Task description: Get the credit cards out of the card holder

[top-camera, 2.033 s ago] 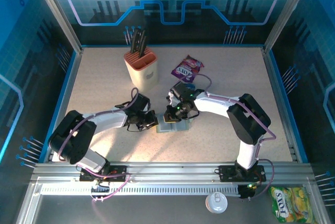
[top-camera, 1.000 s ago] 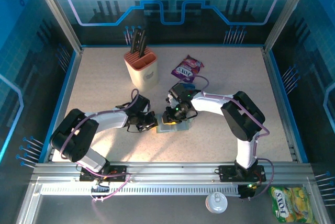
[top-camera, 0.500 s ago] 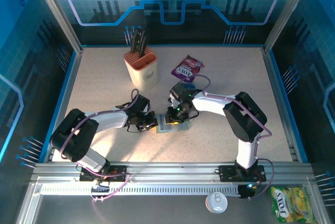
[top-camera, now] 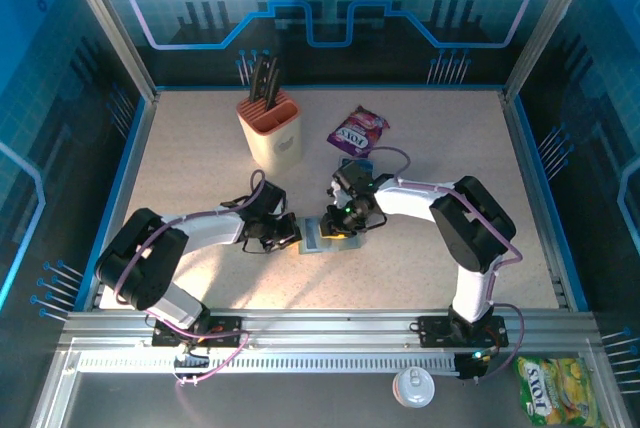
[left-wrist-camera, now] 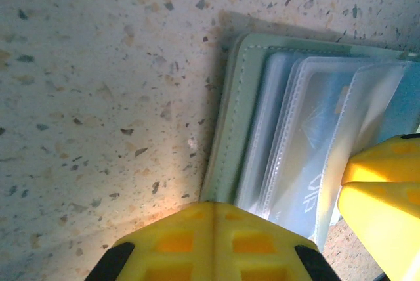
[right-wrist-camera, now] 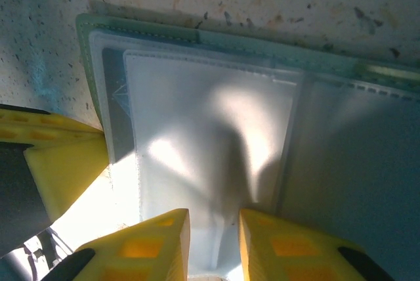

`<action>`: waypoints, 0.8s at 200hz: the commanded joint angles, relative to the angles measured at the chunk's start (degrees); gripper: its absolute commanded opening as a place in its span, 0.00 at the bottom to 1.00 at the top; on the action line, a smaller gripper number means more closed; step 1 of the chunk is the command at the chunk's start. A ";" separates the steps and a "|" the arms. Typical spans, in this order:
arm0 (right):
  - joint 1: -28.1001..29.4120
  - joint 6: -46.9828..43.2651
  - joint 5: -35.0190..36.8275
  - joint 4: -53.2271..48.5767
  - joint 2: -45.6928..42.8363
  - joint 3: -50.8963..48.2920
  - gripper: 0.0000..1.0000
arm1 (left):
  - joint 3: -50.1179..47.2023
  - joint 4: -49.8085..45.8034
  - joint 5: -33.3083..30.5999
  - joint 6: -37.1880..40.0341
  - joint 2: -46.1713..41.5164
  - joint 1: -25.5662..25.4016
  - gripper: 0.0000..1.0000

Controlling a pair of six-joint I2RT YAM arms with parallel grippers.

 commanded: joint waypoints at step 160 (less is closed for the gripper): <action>-1.90 2.67 -3.78 5.64 -1.13 -4.30 0.26 | 5.25 1.37 5.22 -4.14 1.52 -1.27 0.16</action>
